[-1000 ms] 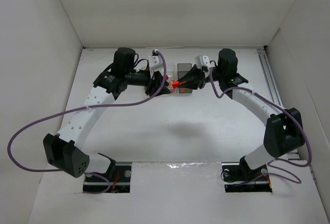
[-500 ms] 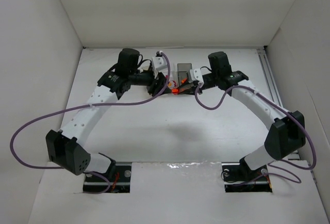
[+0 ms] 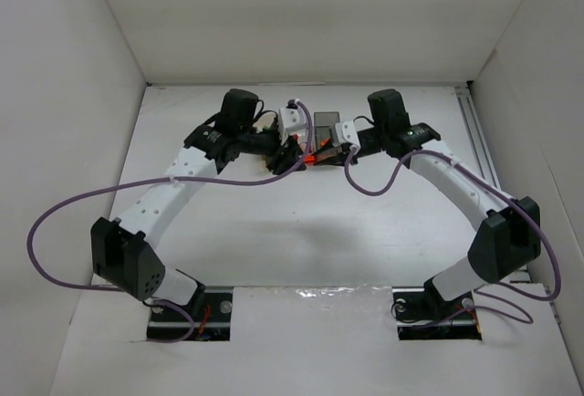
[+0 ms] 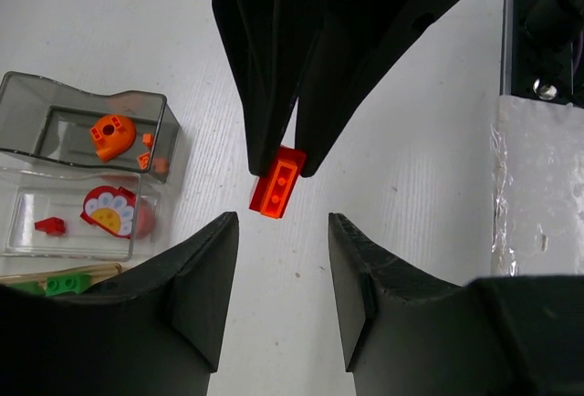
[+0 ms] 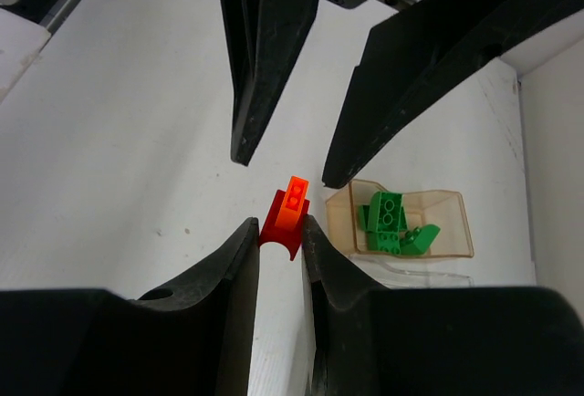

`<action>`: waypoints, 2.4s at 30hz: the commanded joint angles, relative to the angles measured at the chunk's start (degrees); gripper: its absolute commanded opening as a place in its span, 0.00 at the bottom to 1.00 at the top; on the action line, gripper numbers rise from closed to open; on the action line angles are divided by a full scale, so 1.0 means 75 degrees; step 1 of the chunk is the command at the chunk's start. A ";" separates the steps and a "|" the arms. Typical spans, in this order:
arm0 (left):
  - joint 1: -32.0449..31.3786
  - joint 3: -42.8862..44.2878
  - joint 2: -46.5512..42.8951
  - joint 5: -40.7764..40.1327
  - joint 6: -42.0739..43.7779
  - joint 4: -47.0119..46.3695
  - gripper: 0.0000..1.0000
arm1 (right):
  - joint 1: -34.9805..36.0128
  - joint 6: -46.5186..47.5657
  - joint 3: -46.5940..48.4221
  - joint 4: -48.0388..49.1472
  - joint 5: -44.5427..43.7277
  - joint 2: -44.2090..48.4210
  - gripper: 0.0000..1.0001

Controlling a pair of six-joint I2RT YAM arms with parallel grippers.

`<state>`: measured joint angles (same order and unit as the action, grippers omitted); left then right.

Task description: Sort the legos into containers by color

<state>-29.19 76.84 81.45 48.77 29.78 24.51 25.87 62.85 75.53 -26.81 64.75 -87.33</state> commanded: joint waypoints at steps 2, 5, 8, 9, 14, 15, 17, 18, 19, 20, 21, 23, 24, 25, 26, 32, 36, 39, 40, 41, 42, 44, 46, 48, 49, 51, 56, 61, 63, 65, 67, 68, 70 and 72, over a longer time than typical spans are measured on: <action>-0.0022 0.0290 0.0027 0.0048 0.0283 0.0025 0.41 | 0.0195 0.0222 0.0348 -0.0117 0.0226 0.0253 0.00; -0.0022 0.0290 0.0027 0.0048 0.0283 0.0025 0.40 | 0.0196 0.0222 0.0417 -0.0117 0.0226 0.0253 0.00; -0.0022 0.0290 0.0027 0.0048 0.0283 -0.0115 0.40 | 0.0196 0.0292 0.0418 -0.0187 0.0226 0.0253 0.00; -0.0022 0.0290 0.0027 0.0048 0.0283 -0.0116 0.40 | 0.0265 0.0292 0.0418 -0.0187 0.0226 0.0253 0.00; -0.0092 0.0150 -0.0043 0.0048 0.0365 -0.0186 0.35 | 0.0266 0.0292 0.0418 -0.0257 0.0226 0.0172 0.00; -0.0092 0.0149 -0.0044 0.0048 0.0365 -0.0186 0.35 | 0.0266 0.0292 0.0499 -0.0258 0.0226 0.0171 0.00; -0.0092 0.0057 -0.0137 0.0129 0.0436 -0.0338 0.34 | 0.0266 0.0292 0.0500 -0.0328 0.0226 0.0102 0.00; -0.0092 0.0056 -0.0219 0.0130 0.0436 -0.0339 0.34 | 0.0266 0.0292 0.0500 -0.0328 0.0226 0.0101 0.00; -0.0162 0.0056 -0.0219 0.0130 0.0517 -0.0339 0.34 | 0.0266 0.0292 0.0581 -0.0328 0.0226 0.0101 0.00; -0.0163 -0.0014 -0.0219 0.0130 0.0518 -0.0339 0.32 | 0.0266 0.0292 0.0582 -0.0328 0.0226 0.0031 0.00; -0.0232 -0.0015 -0.0219 0.0130 0.0692 -0.0176 0.32 | 0.0266 0.0292 0.0582 -0.0328 0.0226 0.0031 0.00; -0.0233 -0.0015 -0.0219 0.0130 0.0764 -0.0105 0.31 | 0.0266 0.0292 0.0582 -0.0328 0.0295 0.0031 0.00; -0.0233 -0.0015 -0.0219 0.0199 0.0764 -0.0104 0.30 | 0.0266 0.0292 0.0582 -0.0409 0.0296 0.0031 0.00; -0.0233 -0.0015 -0.0219 0.0200 0.0845 -0.0104 0.30 | 0.0266 0.0292 0.0652 -0.0410 0.0296 -0.0039 0.00; -0.0233 -0.0015 -0.0219 0.0200 0.0846 -0.0104 0.25 | 0.0266 0.0292 0.0652 -0.0410 0.0296 -0.0040 0.00; -0.0374 -0.0096 -0.0360 0.0189 0.1033 -0.0104 0.17 | 0.0266 0.0292 0.0723 -0.0621 0.0156 -0.0180 0.00; -0.0374 -0.0248 -0.0512 0.0013 0.0964 -0.0292 0.11 | 0.0266 0.0292 0.0723 -0.0703 -0.0032 -0.0180 0.00; -0.0374 -0.0249 -0.0583 0.0012 0.0963 -0.0386 0.10 | 0.0266 0.0292 0.0652 -0.0703 -0.0218 -0.0251 0.00; -0.0374 -0.0249 -0.0583 0.0012 0.0963 -0.0386 0.10 | 0.0266 0.0292 0.0571 -0.0703 -0.0289 -0.0251 0.00; -0.0374 -0.0249 -0.0583 0.0012 0.0963 -0.0386 0.14 | 0.0266 0.0292 0.0570 -0.0703 -0.0290 -0.0251 0.00; -0.0374 -0.0319 -0.0583 0.0082 0.0963 -0.0386 0.17 | 0.0266 0.0292 0.0570 -0.0703 -0.0290 -0.0251 0.00; -0.0374 -0.0319 -0.0653 0.0083 0.0963 -0.0455 0.23 | 0.0266 0.0292 0.0570 -0.0703 -0.0290 -0.0251 0.00; -0.0374 -0.0319 -0.0653 0.0165 0.0893 -0.0456 0.26 | 0.0266 0.0292 0.0500 -0.0703 -0.0359 -0.0251 0.00; -0.0374 -0.0319 -0.0653 0.0165 0.0893 -0.0456 0.32 | 0.0266 0.0292 0.0500 -0.0703 -0.0360 -0.0251 0.00; -0.0374 -0.0319 -0.0653 0.0165 0.0893 -0.0456 0.37 | 0.0266 0.0292 0.0500 -0.0703 -0.0360 -0.0251 0.00; -0.0374 -0.0319 -0.0653 0.0235 0.0893 -0.0386 0.39 | 0.0266 0.0292 0.0500 -0.0703 -0.0360 -0.0251 0.00; -0.0374 -0.0319 -0.0583 0.0235 0.0893 -0.0316 0.29 | 0.0266 0.0292 0.0570 -0.0703 -0.0360 -0.0251 0.00; -0.0374 -0.0249 -0.0501 0.0071 0.0893 -0.0245 0.36 | 0.0266 0.0292 0.0570 -0.0703 -0.0278 -0.0251 0.00; -0.0374 -0.0249 -0.0501 -0.0116 0.0811 -0.0338 0.38 | 0.0266 0.0292 0.0570 -0.0703 -0.0278 -0.0181 0.00; -0.0374 -0.0342 -0.0570 -0.0209 0.0729 -0.0479 0.43 | 0.0266 0.0292 0.0570 -0.0703 -0.0278 -0.0180 0.00; -0.0374 -0.0425 -0.0571 -0.0210 0.0729 -0.0550 0.43 | 0.0335 0.0292 0.0501 -0.0703 -0.0278 -0.0111 0.00; -0.0374 -0.0425 -0.0571 -0.0210 0.0729 -0.0550 0.43 | 0.0336 0.0292 0.0500 -0.0703 -0.0278 -0.0110 0.00; -0.0374 -0.0425 -0.0571 -0.0292 0.0729 -0.0539 0.41 | 0.0336 0.0292 0.0500 -0.0703 -0.0278 -0.0110 0.00; -0.0374 -0.0344 -0.0478 -0.0292 0.0729 -0.0468 0.37 | 0.0336 0.0292 0.0500 -0.0703 -0.0278 -0.0110 0.00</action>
<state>-31.79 74.46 78.63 46.30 35.53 22.06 27.83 64.25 78.72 -31.77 61.23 -89.03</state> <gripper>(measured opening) 0.381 0.274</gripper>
